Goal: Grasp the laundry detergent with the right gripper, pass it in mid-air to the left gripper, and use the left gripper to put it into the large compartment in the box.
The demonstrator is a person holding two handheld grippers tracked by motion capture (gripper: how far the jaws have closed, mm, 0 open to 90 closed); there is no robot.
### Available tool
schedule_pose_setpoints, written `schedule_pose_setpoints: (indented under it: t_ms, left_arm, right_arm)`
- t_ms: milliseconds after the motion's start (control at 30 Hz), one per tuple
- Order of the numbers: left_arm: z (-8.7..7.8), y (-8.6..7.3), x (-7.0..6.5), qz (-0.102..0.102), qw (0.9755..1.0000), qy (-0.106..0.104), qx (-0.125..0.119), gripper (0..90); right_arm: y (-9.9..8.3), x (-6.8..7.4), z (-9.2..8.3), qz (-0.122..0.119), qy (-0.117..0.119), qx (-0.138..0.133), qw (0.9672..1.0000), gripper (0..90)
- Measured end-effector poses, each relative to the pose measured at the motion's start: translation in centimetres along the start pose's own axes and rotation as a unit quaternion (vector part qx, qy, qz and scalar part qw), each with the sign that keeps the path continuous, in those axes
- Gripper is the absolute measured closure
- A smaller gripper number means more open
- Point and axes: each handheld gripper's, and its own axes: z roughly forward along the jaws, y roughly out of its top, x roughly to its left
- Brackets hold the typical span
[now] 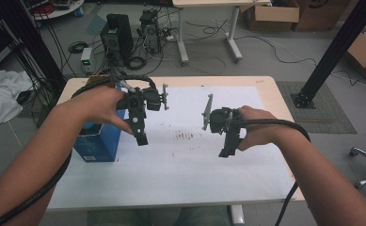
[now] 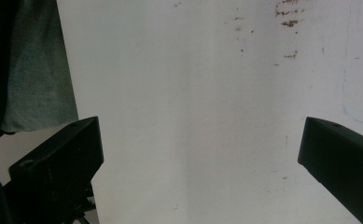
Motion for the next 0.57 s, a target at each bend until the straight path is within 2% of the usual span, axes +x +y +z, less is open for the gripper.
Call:
schedule_pose_setpoints:
  t_ms: [33,133,267,567]
  left_arm:
    - [-0.04,0.04,0.03,-0.001,1.0,-0.003,0.004,0.1]
    - [-0.34,0.04,-0.14,0.003,1.0,-0.006,-0.007,0.1]
    - [-0.53,0.15,-0.26,0.004,1.0,0.0,-0.001,0.2]
    - [-0.45,0.01,-0.2,0.002,1.0,-0.004,-0.004,0.1]
  right_arm:
    - [0.01,-0.01,0.02,0.002,0.0,0.001,1.0,0.0]
    - [0.11,-0.07,0.05,0.002,0.0,-0.001,1.0,0.0]
    - [0.32,-0.08,0.03,0.0,-0.002,0.0,1.0,0.0]
    - [0.55,-0.01,-0.07,-0.002,-0.001,-0.001,1.0,0.0]
